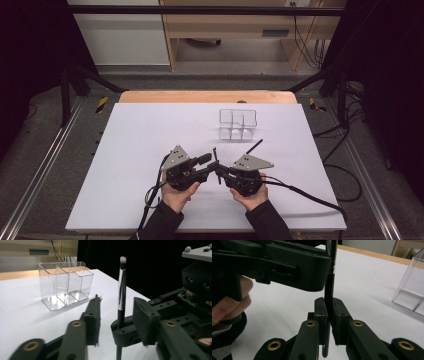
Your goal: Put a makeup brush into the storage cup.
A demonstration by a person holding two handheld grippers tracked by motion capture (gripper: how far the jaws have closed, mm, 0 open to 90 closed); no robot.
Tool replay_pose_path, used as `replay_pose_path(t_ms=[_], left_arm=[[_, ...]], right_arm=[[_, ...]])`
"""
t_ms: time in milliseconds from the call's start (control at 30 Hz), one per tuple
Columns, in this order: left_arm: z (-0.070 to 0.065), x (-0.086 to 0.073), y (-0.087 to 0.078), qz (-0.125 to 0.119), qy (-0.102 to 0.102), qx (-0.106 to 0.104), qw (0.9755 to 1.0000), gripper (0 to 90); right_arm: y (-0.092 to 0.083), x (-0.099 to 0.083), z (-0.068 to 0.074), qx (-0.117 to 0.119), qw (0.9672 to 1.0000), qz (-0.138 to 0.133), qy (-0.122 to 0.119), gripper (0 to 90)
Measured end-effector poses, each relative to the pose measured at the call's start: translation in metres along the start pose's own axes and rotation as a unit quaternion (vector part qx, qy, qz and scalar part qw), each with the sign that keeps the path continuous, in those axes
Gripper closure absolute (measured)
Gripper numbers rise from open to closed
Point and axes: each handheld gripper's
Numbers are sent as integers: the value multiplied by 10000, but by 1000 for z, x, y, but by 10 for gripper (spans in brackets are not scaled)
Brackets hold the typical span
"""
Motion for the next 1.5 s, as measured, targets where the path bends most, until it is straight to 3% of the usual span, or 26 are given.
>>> replay_pose_path(t_ms=[367,1033,1500], left_arm=[[13,-1,-27,188,322,131,9992,333],[49,-26,-64,518,169,599,9967,159],[63,-32,-79,689,219,993,9924,89]], right_arm=[[-3,1,-3,-126,9999,-24,-22,838],[-13,2,-15,-203,9996,-129,128,837],[-22,12,-23,-212,9988,-353,265,837]])
Point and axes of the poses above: each handheld gripper's, and its own axes: y roughly forward along the jaws, x roughly out of its top, z roughly to its left, and after that the axes turned 7 degrees about z, right-handed
